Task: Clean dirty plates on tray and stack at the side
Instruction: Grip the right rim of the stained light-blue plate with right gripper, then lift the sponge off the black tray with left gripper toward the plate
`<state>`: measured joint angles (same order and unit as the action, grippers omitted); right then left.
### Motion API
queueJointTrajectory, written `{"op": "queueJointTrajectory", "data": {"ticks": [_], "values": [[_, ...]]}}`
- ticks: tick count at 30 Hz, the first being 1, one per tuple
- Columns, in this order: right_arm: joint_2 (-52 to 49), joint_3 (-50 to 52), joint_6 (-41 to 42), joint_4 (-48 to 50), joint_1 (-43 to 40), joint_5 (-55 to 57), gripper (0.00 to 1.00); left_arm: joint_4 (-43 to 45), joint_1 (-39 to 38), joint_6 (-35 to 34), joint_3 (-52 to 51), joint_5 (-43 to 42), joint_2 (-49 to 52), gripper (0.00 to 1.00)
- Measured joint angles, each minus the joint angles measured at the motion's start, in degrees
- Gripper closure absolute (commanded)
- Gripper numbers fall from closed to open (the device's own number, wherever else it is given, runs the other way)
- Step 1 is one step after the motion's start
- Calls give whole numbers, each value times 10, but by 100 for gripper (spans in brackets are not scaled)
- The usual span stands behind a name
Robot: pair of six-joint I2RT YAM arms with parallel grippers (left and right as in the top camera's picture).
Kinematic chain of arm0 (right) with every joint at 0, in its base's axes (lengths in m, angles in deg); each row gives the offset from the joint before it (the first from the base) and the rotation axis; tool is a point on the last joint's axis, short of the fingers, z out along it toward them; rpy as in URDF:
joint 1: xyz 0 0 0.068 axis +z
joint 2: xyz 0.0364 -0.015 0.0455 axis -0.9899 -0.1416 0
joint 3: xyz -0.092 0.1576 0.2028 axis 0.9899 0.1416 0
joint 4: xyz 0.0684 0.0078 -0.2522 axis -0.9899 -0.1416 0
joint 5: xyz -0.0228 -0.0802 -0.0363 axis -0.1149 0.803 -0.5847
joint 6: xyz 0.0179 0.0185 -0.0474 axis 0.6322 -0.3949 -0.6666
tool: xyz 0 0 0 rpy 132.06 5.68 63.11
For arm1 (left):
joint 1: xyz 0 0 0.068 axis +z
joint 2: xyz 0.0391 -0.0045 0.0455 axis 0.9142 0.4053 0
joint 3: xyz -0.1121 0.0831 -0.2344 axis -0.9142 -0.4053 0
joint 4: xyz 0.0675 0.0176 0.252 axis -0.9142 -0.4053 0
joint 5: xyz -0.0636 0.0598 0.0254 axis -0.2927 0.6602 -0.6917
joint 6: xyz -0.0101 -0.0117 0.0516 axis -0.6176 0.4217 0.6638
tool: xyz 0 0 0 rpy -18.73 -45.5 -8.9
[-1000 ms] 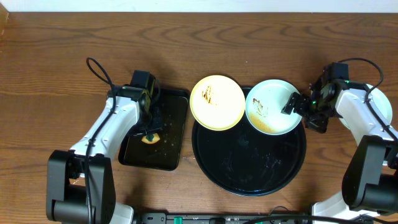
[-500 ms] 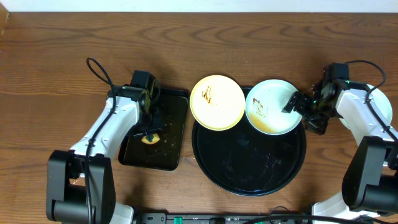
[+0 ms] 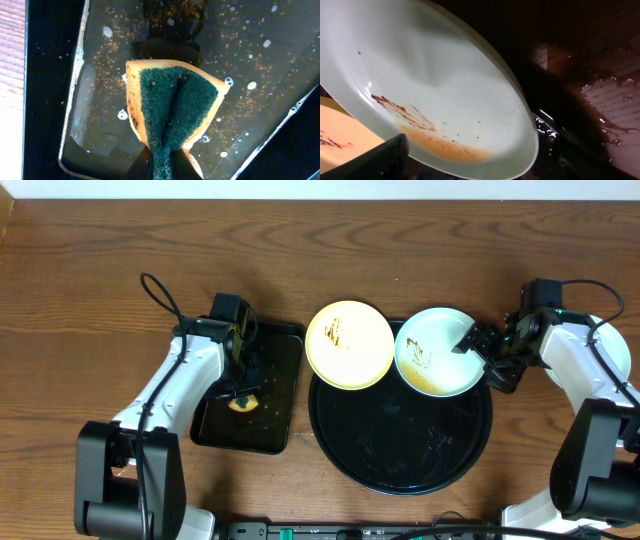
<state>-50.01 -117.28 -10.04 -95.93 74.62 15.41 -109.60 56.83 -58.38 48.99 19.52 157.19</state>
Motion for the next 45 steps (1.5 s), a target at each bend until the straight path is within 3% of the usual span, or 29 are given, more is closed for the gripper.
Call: {"op": "queueJointTrajectory", "data": {"ticks": [2,5,9,21,28,31,33,34,35,45], "values": [[0,0,4,0,0,-2,38,0,0,2,0,-1,0,92],[0,0,9,0,0,-2,43,0,0,4,0,-3,0,92],[0,0,15,2,0,-2,35,0,0,4,0,-4,0,92],[2,53,57,39,19,-2,36,0,0,4,0,-5,0,92],[10,104,124,111,41,-4,46,0,0,4,0,-5,0,93],[14,112,148,124,41,-2,56,0,0,4,0,-5,0,92],[15,115,153,124,41,1,76,0,0,4,0,-5,0,92],[15,117,157,125,41,2,92,0,0,4,0,-5,0,92],[15,119,163,123,41,1,99,0,0,4,0,-5,0,93],[20,121,169,110,42,-1,98,0,0,4,0,-5,0,93]]}}
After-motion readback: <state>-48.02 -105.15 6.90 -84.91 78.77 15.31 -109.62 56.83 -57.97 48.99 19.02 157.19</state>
